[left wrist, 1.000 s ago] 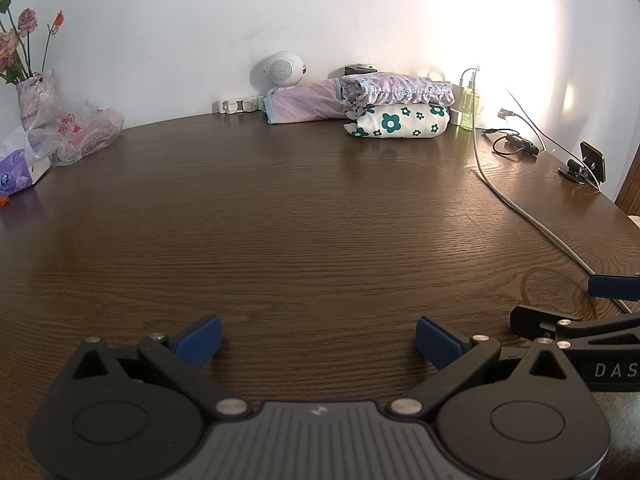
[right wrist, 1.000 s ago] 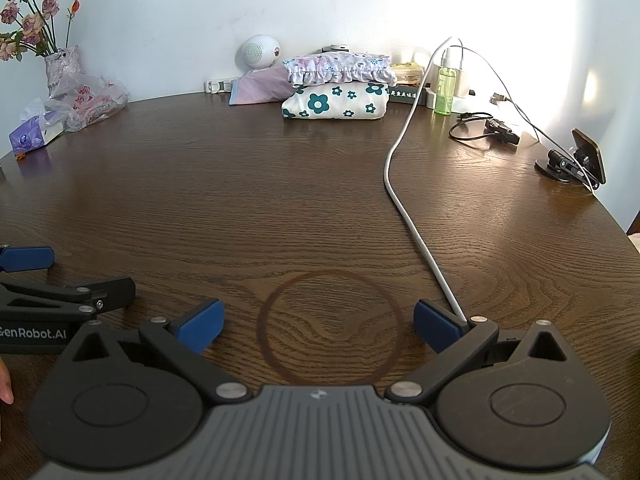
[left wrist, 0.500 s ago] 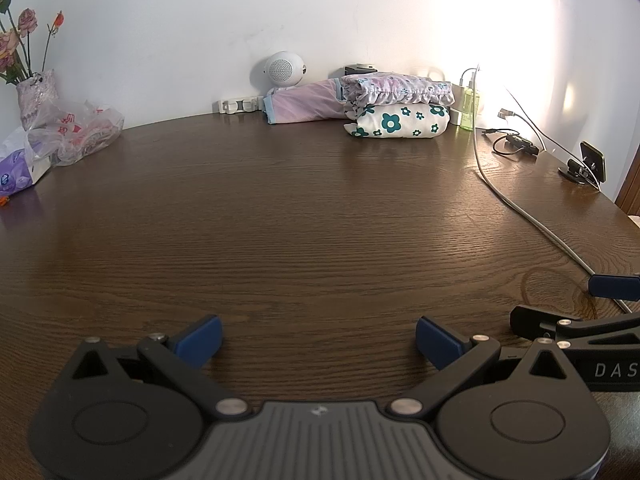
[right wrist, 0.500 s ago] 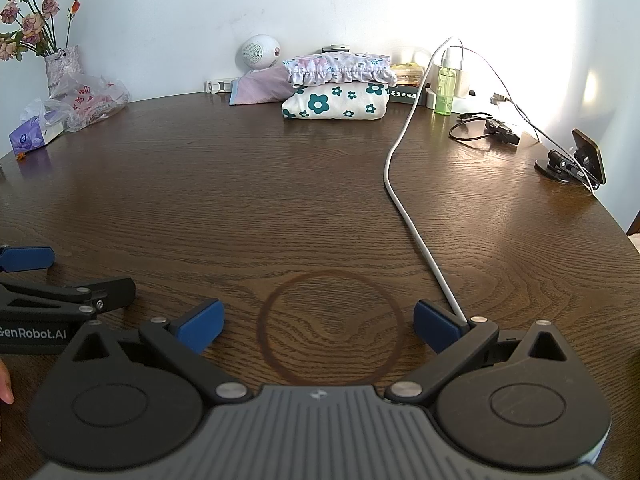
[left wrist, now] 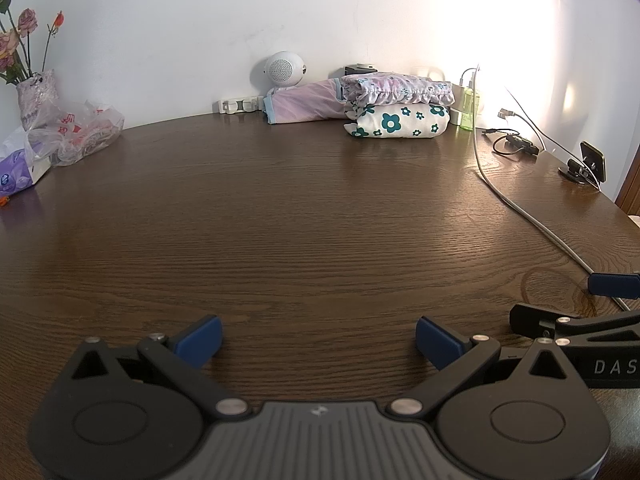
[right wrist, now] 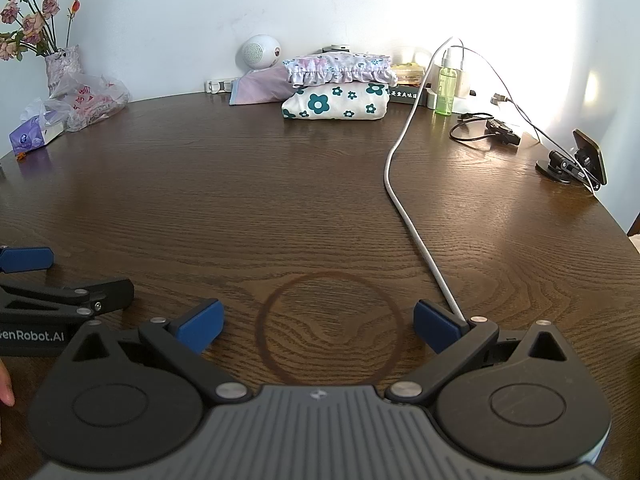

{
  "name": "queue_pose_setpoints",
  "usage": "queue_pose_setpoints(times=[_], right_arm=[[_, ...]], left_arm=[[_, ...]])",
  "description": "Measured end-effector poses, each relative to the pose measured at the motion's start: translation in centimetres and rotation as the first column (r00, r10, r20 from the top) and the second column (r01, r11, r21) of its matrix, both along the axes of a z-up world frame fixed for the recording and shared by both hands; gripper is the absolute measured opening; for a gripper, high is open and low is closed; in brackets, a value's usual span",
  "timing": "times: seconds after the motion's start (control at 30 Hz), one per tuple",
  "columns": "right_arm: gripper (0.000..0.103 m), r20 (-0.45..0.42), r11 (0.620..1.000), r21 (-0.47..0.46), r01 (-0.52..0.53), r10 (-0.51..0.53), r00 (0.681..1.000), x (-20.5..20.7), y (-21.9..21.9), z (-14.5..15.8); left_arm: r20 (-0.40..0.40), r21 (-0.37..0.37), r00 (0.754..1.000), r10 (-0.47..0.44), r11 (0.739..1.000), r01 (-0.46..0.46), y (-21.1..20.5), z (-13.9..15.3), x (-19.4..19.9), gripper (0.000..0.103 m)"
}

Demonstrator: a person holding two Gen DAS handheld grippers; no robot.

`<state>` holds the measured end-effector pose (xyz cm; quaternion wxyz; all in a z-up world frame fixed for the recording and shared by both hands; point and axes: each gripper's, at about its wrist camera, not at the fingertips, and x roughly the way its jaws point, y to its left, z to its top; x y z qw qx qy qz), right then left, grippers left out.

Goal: Fold clothes

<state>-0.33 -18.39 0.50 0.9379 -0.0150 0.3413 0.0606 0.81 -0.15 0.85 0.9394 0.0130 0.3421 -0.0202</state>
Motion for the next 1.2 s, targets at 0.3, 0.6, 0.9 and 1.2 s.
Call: queue_pose_setpoints(times=[0.3,0.6,0.9,1.2], right_arm=[[0.102,0.0,1.0,-0.002,0.001,-0.001,1.0,-0.02,0.04,-0.02],[0.103,0.001,1.0,-0.002,0.001,-0.001,1.0,0.02,-0.05,-0.04],[0.102,0.001,1.0,-0.001,0.001,-0.001,1.0,0.01,-0.05,-0.09],[0.102,0.001,1.0,0.0,0.006,-0.006,1.0,0.04,-0.14,-0.1]], left_arm=[[0.0,-0.001,1.0,0.011,1.0,-0.011,-0.02,-0.03,0.02,0.103],[0.0,0.001,1.0,0.014,1.0,-0.014,-0.09,0.0,0.06,0.103],[-0.001,0.001,1.0,0.017,1.0,-0.017,-0.08,-0.02,0.14,0.103],[-0.001,0.001,1.0,0.017,1.0,-0.017,-0.07,-0.1,0.18,0.103]])
